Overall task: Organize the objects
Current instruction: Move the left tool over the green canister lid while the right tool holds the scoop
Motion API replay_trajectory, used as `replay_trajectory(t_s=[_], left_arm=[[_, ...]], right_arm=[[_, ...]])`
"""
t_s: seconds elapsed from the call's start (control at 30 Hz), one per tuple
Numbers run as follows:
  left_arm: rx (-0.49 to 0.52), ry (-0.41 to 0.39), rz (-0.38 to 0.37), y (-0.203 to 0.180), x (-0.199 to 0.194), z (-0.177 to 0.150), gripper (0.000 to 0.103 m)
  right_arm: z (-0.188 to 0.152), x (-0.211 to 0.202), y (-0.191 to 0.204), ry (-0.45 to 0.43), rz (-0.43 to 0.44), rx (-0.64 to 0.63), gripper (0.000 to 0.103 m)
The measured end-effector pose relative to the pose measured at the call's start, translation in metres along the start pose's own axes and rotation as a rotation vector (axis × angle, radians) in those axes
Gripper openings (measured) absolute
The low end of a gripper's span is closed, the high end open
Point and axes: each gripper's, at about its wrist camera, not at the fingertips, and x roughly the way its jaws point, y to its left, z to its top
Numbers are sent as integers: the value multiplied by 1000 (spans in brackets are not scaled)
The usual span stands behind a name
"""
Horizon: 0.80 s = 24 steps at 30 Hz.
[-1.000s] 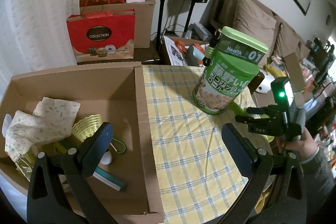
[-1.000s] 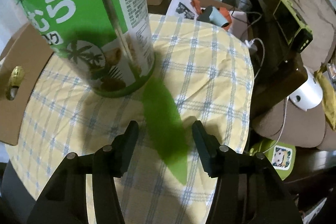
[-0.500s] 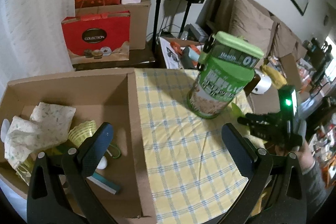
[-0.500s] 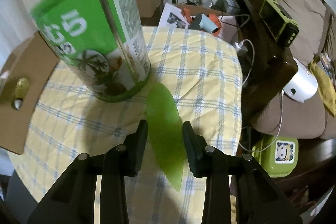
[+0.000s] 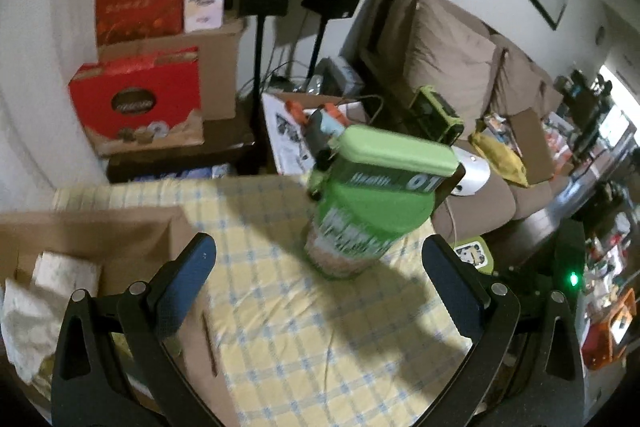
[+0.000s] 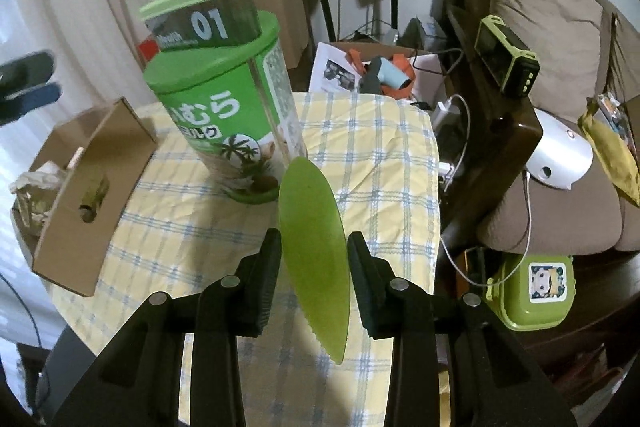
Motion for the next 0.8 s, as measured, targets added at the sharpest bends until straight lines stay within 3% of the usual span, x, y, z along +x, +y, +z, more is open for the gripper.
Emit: replay_trajectory(t_s=[0.5,0.8], left_arm=[[129,-6,27,-59,42,62,103],[106,24,22,-66,65,61,103]], right_arm=[[-12,-23,-10,-27,12,43,34],[-17,-20,-17,-25,21,66,34]])
